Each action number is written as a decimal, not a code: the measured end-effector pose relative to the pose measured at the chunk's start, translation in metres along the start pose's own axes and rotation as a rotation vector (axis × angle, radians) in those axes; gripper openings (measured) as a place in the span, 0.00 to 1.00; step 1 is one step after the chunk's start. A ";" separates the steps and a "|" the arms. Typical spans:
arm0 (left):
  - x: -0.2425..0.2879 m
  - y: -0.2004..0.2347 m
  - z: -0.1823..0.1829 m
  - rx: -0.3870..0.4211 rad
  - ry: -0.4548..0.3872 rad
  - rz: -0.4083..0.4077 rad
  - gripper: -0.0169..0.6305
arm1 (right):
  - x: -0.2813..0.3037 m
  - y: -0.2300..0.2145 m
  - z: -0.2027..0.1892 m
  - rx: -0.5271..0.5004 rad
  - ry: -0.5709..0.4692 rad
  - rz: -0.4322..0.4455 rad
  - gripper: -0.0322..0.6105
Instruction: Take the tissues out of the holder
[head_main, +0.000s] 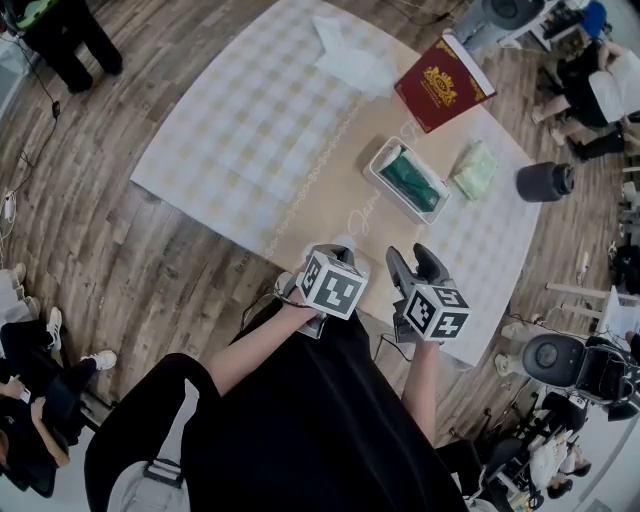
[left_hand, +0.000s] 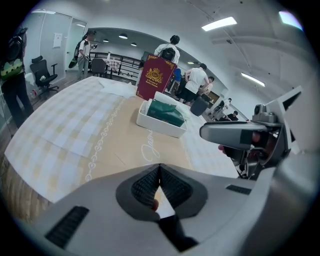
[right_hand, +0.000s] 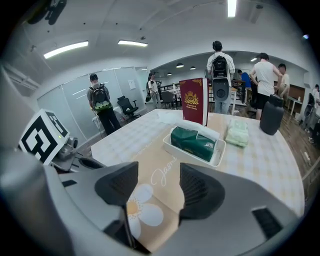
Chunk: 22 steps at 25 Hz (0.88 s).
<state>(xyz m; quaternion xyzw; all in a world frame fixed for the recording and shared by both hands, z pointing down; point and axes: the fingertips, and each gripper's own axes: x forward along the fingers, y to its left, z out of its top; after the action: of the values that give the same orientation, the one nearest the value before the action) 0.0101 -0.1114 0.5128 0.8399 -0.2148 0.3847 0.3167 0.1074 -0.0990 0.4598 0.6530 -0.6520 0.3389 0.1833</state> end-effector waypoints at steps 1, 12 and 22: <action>0.001 -0.002 -0.002 0.004 0.007 -0.006 0.04 | 0.000 -0.001 -0.001 -0.001 0.002 -0.002 0.45; 0.015 -0.003 0.004 -0.009 0.015 -0.013 0.04 | 0.013 -0.024 0.010 -0.101 0.034 -0.036 0.49; 0.036 -0.003 0.016 -0.061 0.018 -0.005 0.04 | 0.035 -0.046 0.029 -0.210 0.063 -0.037 0.53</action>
<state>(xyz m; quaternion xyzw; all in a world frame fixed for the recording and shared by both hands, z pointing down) 0.0420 -0.1245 0.5323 0.8268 -0.2217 0.3847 0.3452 0.1554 -0.1402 0.4726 0.6313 -0.6655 0.2857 0.2774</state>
